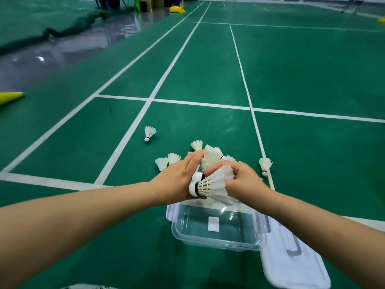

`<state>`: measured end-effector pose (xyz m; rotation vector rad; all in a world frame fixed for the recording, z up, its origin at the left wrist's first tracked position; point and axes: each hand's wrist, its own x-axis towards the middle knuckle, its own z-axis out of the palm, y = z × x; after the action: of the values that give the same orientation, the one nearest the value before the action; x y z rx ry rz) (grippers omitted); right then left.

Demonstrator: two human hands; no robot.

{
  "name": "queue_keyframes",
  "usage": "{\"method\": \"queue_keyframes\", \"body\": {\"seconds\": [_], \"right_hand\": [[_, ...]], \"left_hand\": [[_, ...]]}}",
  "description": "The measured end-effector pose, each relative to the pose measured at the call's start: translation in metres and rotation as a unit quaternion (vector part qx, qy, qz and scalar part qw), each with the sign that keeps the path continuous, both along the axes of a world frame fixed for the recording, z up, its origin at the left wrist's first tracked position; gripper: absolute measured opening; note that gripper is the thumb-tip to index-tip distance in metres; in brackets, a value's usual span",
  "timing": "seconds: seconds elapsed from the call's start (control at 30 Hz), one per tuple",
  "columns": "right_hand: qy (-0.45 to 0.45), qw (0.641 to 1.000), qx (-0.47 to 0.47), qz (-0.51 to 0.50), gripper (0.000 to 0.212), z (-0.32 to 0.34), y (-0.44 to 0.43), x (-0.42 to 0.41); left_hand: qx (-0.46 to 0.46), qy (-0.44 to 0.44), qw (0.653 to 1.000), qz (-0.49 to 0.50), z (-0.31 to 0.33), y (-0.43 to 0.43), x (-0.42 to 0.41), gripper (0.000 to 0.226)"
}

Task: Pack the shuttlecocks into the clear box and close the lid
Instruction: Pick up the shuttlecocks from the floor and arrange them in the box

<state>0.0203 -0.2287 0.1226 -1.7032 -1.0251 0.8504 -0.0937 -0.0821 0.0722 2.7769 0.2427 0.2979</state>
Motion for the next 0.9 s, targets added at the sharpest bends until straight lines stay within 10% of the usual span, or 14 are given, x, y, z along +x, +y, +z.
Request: {"method": "queue_keyframes", "body": {"seconds": [0.4,0.9], "right_hand": [[0.086,0.995,-0.034,-0.043,0.045,-0.055,-0.006,0.054],[-0.032,0.975,-0.210,-0.072,0.018,-0.166,-0.012,0.082]], "left_hand": [[-0.137,0.003,0.978,0.157,-0.049,-0.007,0.043,0.075],[0.025,0.364,0.929,0.056,-0.177,-0.014,0.085,0.059]]}}
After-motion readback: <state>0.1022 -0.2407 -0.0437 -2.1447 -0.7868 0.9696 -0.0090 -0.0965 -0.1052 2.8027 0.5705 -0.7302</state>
